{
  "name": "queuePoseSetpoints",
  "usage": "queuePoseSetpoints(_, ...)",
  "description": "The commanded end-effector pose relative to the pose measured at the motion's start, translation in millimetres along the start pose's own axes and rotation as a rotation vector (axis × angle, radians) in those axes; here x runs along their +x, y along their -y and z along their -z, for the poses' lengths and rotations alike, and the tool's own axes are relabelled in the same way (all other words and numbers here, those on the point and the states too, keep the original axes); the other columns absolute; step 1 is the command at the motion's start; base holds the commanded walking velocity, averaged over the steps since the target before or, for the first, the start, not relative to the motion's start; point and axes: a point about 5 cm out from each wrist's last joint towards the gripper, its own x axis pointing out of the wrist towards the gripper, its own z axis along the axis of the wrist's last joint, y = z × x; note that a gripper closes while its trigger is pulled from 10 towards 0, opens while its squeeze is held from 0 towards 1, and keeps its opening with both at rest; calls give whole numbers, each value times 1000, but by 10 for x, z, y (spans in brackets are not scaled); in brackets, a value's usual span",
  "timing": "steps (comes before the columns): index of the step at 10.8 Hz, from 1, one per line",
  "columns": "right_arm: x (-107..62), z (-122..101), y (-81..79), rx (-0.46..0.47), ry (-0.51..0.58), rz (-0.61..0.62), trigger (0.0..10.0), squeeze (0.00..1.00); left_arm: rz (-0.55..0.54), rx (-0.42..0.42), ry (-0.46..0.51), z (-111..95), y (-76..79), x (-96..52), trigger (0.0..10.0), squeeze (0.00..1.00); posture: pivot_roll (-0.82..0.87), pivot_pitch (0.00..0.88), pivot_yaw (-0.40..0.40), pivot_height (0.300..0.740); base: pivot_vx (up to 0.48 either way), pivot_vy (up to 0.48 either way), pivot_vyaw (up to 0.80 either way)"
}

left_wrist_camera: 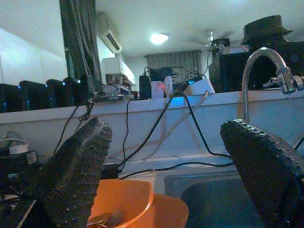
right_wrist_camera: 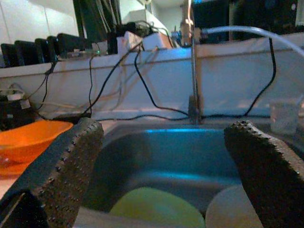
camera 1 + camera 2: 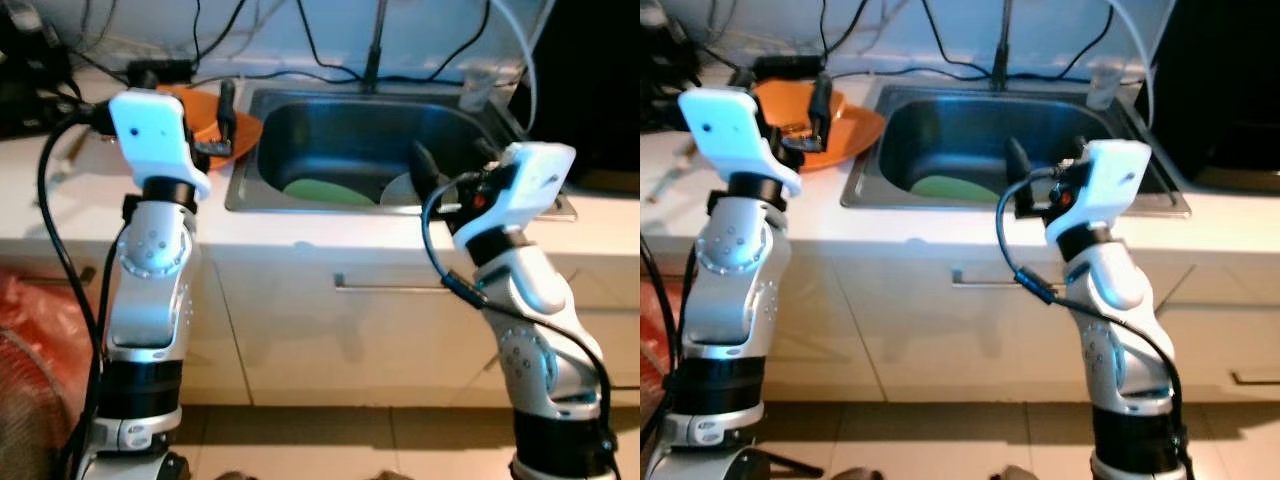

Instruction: Kitchen organization

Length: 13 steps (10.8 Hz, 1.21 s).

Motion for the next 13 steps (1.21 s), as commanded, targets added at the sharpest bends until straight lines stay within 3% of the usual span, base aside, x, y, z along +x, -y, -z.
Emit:
queuePoseSetpoints(1, 21, -14, -19, -7, 14, -7, 10000, 0, -25, 12, 0, -26, -52, 28, 10000, 0, -33, 36, -21, 740, 0, 0, 0)
queuePoseSetpoints(3, 63, -23, -41, -6, 29, -18, 10000, 0, -47, 25, -17, -11, -94, 73, 10000, 0, -25, 35, -21, 740, 0, 0, 0)
queuePoseSetpoints(7, 75, -29, -39, -4, 43, -14, 10000, 0, -72, 43, -53, 26, -150, 138, 10000, 0, -24, 36, -13, 740, 0, 424, 0)
queuePoseSetpoints(13, 87, -42, 11, -15, 55, 24, 10000, 0, -34, 7, -44, -20, -13, 178, 10000, 0, -29, 39, -7, 740, 0, 0, 0)
